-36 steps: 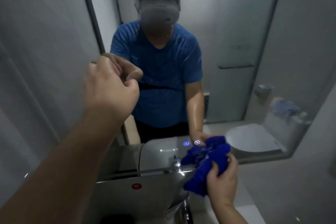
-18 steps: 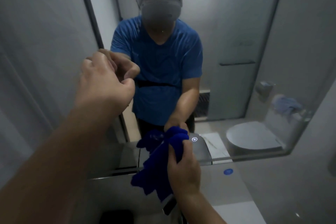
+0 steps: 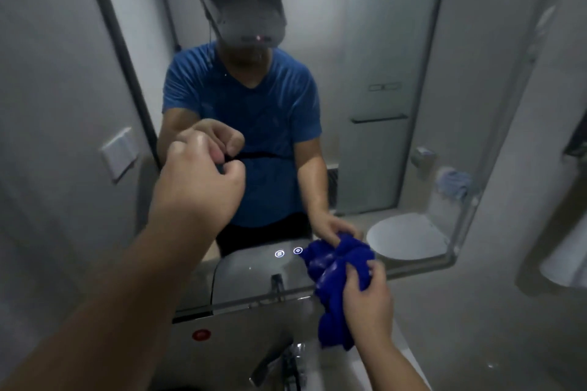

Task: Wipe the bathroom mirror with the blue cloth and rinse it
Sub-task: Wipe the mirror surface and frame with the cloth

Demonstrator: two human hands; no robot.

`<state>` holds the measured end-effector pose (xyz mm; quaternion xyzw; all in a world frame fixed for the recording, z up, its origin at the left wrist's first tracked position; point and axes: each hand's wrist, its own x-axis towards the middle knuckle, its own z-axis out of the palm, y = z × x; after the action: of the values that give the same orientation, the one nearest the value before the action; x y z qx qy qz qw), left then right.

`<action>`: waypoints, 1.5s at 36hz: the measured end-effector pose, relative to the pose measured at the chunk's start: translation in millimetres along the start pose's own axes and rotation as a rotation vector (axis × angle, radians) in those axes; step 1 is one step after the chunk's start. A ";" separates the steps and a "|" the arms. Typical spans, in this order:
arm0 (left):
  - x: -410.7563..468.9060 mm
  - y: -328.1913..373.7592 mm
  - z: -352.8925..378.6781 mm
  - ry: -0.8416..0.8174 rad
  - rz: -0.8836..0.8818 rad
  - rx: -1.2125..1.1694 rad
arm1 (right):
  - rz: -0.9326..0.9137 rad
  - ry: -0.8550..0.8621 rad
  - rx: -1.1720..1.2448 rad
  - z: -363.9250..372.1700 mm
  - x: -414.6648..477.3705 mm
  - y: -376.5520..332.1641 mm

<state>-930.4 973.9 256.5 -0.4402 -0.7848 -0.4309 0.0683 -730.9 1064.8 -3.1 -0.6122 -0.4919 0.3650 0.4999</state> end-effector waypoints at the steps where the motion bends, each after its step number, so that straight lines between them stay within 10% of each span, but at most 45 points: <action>1: -3.5 4.6 5.7 -0.013 0.017 -0.005 | -0.014 0.064 0.038 -6.8 12.4 -12.0; 10: -14.5 17.7 45.5 0.034 0.105 0.155 | -0.297 0.621 0.319 -54.0 107.2 -152.3; 18: -13.2 17.4 58.9 0.098 0.041 0.185 | -0.856 0.284 -0.140 4.1 51.2 -65.9; 22: -9.1 16.3 55.5 0.013 0.012 0.217 | -0.782 0.080 -0.064 -23.8 59.6 -8.0; 28: -9.6 14.5 56.5 -0.002 0.043 0.252 | -0.272 0.336 -0.004 -63.4 119.4 -3.1; 35: -6.4 17.1 51.0 -0.063 0.038 0.270 | -0.481 0.650 0.246 -114.0 179.5 -198.9; 42: -12.2 17.8 36.9 -0.135 0.050 0.182 | -1.072 0.384 -0.094 -100.1 118.1 -344.3; 51: -0.5 19.4 -10.5 -0.237 0.153 0.156 | -1.196 -0.051 -0.364 -62.6 70.3 -201.7; 54: 16.7 29.3 -32.9 -0.160 0.194 0.149 | -1.135 0.033 -0.324 -85.3 95.0 -200.1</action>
<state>-927.5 967.3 303.0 -0.5407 -0.7712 -0.3265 0.0792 -674.6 1138.3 215.4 -0.3274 -0.7842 -0.0486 0.5248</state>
